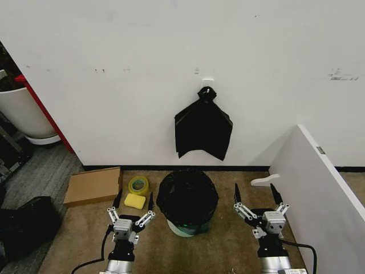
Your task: Place the garbage bag over the trash bin.
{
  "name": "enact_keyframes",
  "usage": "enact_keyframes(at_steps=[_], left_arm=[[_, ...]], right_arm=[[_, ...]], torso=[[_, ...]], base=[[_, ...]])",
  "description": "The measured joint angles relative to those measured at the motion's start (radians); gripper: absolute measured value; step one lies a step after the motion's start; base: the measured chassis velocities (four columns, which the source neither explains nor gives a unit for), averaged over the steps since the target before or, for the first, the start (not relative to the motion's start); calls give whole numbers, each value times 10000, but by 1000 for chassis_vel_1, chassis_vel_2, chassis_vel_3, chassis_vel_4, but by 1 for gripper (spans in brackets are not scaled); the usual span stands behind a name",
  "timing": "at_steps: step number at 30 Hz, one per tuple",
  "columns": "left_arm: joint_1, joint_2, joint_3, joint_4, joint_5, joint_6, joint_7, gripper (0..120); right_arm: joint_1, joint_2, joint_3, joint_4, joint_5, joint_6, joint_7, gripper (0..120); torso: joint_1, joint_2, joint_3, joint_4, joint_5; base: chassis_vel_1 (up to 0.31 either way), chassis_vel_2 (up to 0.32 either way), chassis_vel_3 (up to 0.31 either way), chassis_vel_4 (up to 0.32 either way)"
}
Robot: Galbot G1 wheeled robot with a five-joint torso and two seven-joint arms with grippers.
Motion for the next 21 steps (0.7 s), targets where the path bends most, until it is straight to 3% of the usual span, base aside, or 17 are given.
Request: enact_keyframes(at_steps=[21], left_arm=[[18,-60,76,-95,110,5,20,100]], right_arm=[[0,0,0,0,0,0,0,100]], torso=[[0,0,0,0,0]], base=[[0,0,0,0]])
